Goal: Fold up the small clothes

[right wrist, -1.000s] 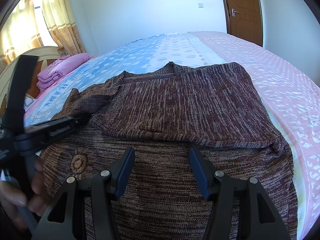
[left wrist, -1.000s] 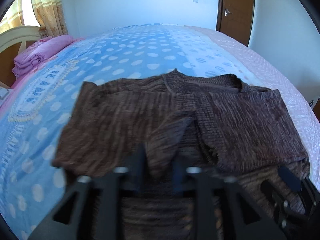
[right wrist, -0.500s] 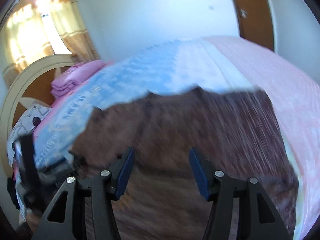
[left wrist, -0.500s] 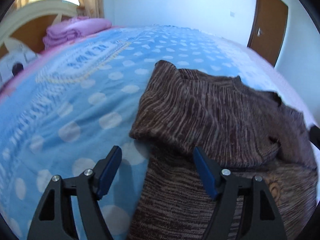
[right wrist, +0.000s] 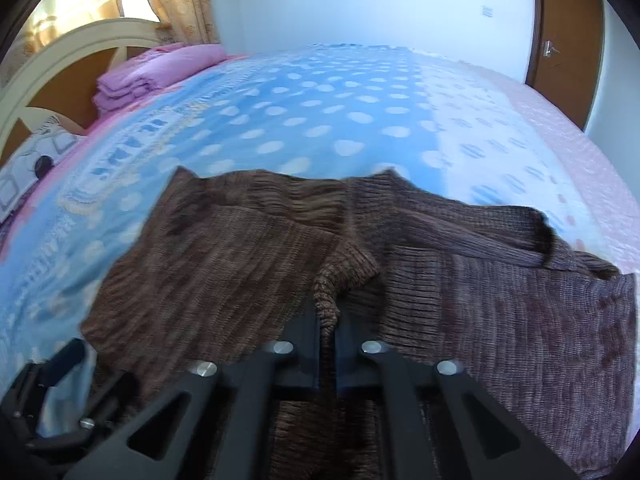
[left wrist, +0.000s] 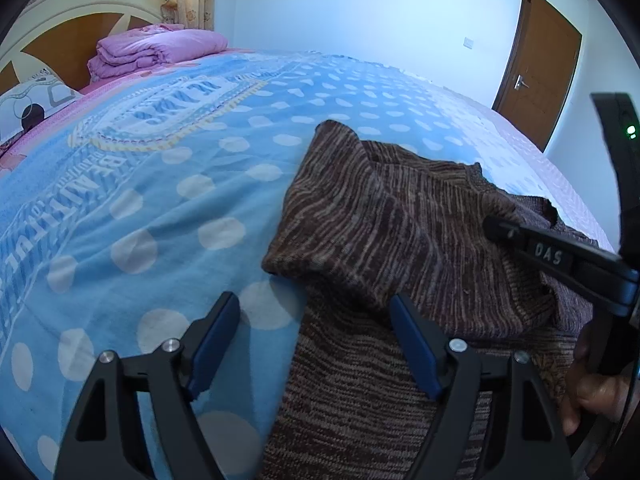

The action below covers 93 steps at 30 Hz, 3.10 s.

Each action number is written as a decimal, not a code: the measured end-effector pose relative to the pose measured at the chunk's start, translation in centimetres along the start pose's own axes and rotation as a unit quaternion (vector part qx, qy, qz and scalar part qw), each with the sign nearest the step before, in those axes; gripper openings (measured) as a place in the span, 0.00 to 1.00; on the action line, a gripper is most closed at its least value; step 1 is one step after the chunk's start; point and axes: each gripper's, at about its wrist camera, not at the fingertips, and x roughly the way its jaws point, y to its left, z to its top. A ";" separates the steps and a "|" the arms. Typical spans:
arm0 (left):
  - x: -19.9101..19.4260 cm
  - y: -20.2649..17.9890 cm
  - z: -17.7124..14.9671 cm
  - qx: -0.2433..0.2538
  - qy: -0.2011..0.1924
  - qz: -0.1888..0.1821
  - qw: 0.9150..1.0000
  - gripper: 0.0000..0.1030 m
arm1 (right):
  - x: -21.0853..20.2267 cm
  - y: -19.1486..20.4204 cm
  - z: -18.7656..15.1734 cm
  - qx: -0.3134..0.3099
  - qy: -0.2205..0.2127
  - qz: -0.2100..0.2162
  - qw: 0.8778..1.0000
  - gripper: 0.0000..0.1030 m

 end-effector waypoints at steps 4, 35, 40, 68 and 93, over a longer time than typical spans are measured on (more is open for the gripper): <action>0.0 0.1 0.0 -0.003 -0.001 -0.004 1.000 0.80 | -2.4 0.2 0.6 -0.010 -0.052 0.000 0.999 0.04; 0.2 0.0 0.1 0.006 0.003 0.012 1.000 0.80 | -5.0 -7.5 -3.9 0.116 -0.028 0.046 0.992 0.11; 0.3 -0.3 0.1 0.011 0.005 0.019 1.000 0.80 | -4.0 -5.8 -4.7 0.085 -0.014 0.029 0.996 0.12; -4.1 -1.7 -4.2 0.043 0.022 0.030 0.998 0.94 | -20.4 -6.2 -16.3 0.106 -0.068 -0.033 0.992 0.54; -8.8 -7.7 -9.5 0.189 0.015 0.014 0.982 0.94 | -20.0 -5.1 -20.1 0.099 -0.038 -0.037 0.994 0.54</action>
